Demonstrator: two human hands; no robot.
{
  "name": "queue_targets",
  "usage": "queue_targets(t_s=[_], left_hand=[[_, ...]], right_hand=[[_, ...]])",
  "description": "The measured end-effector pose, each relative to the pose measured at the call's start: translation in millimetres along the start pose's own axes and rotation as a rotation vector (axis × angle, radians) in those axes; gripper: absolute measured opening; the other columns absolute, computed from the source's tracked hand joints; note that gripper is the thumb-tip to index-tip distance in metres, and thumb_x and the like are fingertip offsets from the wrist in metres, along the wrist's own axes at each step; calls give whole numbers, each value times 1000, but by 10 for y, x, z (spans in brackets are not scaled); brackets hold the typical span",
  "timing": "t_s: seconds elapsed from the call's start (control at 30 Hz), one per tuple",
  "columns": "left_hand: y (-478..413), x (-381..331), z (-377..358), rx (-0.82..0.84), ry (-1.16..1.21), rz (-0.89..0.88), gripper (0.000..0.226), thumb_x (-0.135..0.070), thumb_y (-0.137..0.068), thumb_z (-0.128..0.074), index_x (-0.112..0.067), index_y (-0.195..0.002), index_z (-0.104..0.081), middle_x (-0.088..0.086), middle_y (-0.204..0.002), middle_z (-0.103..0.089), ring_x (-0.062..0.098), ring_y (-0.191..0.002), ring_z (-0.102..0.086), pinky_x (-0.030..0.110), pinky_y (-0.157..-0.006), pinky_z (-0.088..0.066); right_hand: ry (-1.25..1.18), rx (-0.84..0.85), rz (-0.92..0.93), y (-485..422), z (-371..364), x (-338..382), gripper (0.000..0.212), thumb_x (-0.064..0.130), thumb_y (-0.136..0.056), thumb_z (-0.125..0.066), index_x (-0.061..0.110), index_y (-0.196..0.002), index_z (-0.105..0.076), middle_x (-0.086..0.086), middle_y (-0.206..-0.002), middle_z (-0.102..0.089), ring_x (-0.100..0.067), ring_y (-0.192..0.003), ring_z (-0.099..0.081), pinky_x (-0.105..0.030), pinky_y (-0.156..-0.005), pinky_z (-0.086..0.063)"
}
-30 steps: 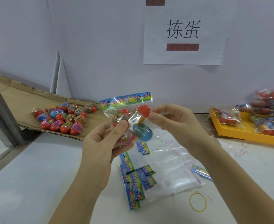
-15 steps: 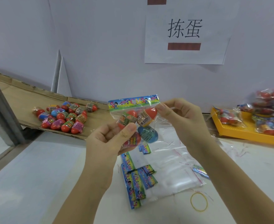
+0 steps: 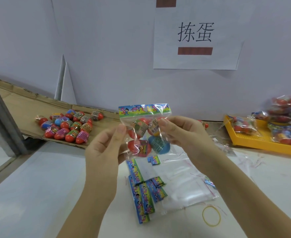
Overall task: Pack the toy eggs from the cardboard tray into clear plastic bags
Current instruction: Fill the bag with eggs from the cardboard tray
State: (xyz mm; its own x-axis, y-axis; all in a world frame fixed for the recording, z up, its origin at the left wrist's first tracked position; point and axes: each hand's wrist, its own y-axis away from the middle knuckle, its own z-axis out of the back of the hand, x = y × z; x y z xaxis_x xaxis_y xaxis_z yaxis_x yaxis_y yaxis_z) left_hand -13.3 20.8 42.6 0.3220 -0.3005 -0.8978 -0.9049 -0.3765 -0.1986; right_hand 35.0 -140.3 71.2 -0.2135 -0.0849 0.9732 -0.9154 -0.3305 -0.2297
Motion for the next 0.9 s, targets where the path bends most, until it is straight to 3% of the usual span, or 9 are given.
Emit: queue_targets(t_s=[0.17,0.23,0.33,0.57,0.67,0.73,0.83,0.9], left_hand=[[-19,23,27,-57,-61,-29,18,-36,-67,-68,-21,-76,-73,-1,-72,-73,10,-58,-65,19,-50,-52],[-39,35,44,-64,-122,-65,9,-28,-78,-66,-22,-75,-72,-3,-69,-73,8,-58,-65,17,-50,-51],[-68,43,73,-25,-219,-119,16,-14,-93,-56,-17,-82,-68,-6,-69,-73,4,-60,-67,15,-53,-53],[-72,57,80,-27,-238,-110,19,-18,-96,-53,-19,-85,-68,-7,-72,-73,5,-61,-66,16,-54,-53],[-69,23,77,-16,-138,-27,18,-38,-82,-62,-24,-80,-74,-5,-80,-75,11,-61,-68,26,-56,-59],[-53,10,73,20,-126,-1,35,-48,-62,-68,-18,-80,-72,0,-81,-75,16,-62,-70,31,-58,-60],[-33,13,66,37,-144,-33,42,-46,-51,-72,-13,-76,-62,17,-79,-68,25,-64,-72,30,-56,-60],[-24,11,60,37,-157,-74,33,-42,-54,-72,-17,-73,-62,24,-81,-67,28,-64,-72,30,-53,-59]], right_hand=[[51,39,9,6,-19,-6,32,46,-62,-71,22,-83,-75,4,-81,-74,-6,-68,-64,-18,-61,-51],[72,34,16,3,-10,3,29,47,-62,-71,26,-81,-76,4,-81,-75,-5,-69,-65,-16,-61,-51],[125,50,28,5,25,52,27,52,-58,-71,34,-77,-76,6,-77,-75,-2,-65,-63,-16,-59,-50],[69,19,-5,4,26,38,29,46,-61,-72,24,-80,-78,3,-78,-75,-5,-62,-63,-17,-54,-50],[-35,-17,-21,1,23,43,20,40,-66,-71,24,-75,-78,4,-74,-73,-4,-50,-59,-18,-50,-50],[-77,-40,-25,-4,36,50,23,41,-62,-73,22,-76,-79,3,-74,-74,-8,-50,-58,-20,-49,-51],[-74,-74,-23,-13,62,48,34,48,-56,-75,22,-79,-79,-2,-80,-74,-24,-65,-57,-26,-53,-54],[-65,-83,-14,-16,74,53,37,50,-54,-76,22,-79,-78,-4,-82,-75,-21,-63,-58,-26,-54,-54]])
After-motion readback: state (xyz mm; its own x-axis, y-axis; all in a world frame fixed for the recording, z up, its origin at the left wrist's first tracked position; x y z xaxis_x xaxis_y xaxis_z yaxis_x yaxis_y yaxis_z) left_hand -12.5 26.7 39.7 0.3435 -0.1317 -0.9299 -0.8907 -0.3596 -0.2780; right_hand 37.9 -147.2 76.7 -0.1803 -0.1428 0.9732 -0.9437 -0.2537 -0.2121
